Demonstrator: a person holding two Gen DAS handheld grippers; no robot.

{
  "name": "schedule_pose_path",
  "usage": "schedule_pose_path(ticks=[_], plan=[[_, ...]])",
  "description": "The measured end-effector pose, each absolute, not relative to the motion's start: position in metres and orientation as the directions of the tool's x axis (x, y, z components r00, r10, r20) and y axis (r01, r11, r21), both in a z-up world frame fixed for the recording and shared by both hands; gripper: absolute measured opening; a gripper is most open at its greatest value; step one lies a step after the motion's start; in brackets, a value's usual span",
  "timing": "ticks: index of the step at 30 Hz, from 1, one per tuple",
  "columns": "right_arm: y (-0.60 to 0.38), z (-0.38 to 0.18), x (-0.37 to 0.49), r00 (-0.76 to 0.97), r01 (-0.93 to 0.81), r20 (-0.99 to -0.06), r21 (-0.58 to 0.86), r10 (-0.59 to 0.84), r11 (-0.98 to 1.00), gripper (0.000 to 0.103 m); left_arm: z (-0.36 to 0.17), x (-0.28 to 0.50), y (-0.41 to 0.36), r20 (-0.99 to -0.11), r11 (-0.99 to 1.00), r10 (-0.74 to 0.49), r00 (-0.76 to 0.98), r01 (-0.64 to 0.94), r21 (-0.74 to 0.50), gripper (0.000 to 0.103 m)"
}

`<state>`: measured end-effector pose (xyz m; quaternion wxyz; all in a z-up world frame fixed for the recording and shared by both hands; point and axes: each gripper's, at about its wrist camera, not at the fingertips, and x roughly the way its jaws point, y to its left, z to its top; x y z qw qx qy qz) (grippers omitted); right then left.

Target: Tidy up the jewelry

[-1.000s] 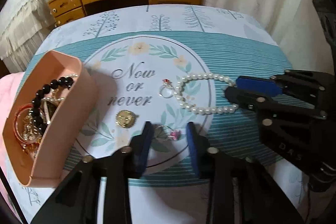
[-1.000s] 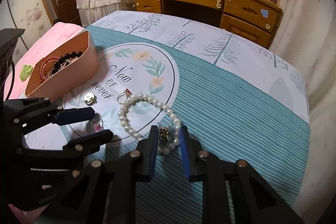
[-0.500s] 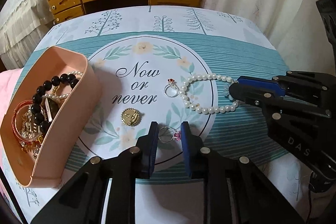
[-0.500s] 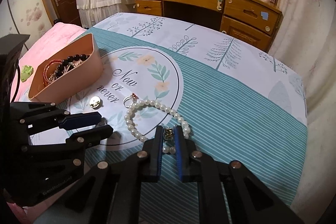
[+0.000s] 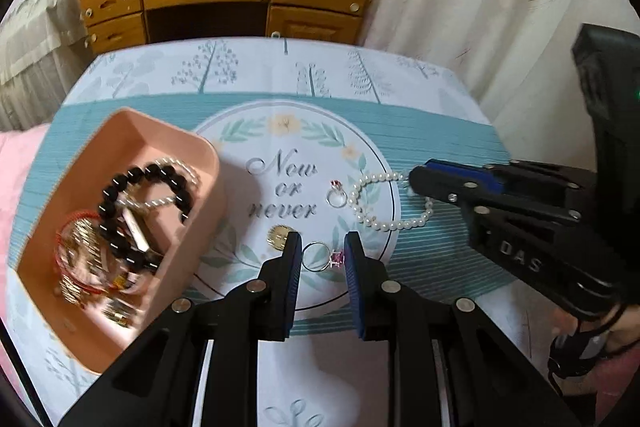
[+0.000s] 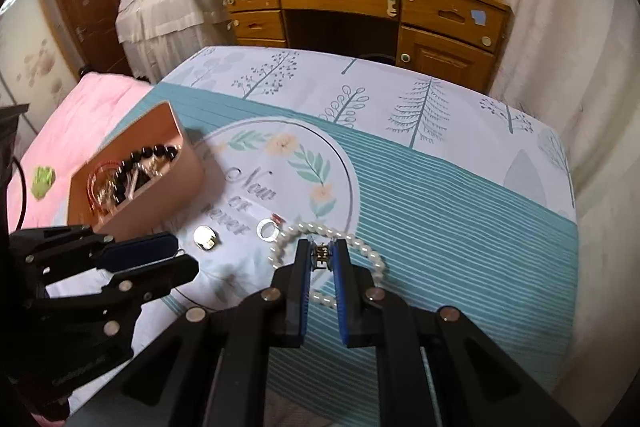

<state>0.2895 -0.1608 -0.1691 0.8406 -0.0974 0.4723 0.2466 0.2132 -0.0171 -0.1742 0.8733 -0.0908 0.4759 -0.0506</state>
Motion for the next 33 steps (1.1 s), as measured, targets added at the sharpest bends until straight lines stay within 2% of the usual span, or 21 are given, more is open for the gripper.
schedule_pose_path(ticks=[9,13,25,32,33], plan=[[-0.125,-0.146,0.274,0.475,-0.385,-0.814,0.148,0.333,0.911,0.011,-0.134,0.194,0.03,-0.78,0.971,-0.231,0.582,0.091,-0.219,0.02],[-0.101,-0.138,0.26,0.497,-0.377,-0.8,0.149,0.336,0.914,0.011,-0.124,0.186,0.061,-0.763,0.956,-0.284,0.581,0.115,-0.268,0.02],[-0.033,-0.132,0.221,0.523,-0.43,-0.746,0.188,0.414,0.883,0.011,-0.14,0.18,0.144,-0.788,0.962,-0.253,0.561,0.064,-0.264,0.02],[-0.012,-0.143,0.199,0.434,-0.442,-0.753,0.3,0.495,0.845,0.011,-0.157,0.178,0.176,-0.828,0.966,-0.23,0.512,0.018,-0.258,0.02],[-0.008,-0.145,0.195,0.419,-0.446,-0.758,0.307,0.499,0.841,0.011,-0.16,0.178,0.178,-0.835,0.968,-0.222,0.504,0.009,-0.252,0.023]])
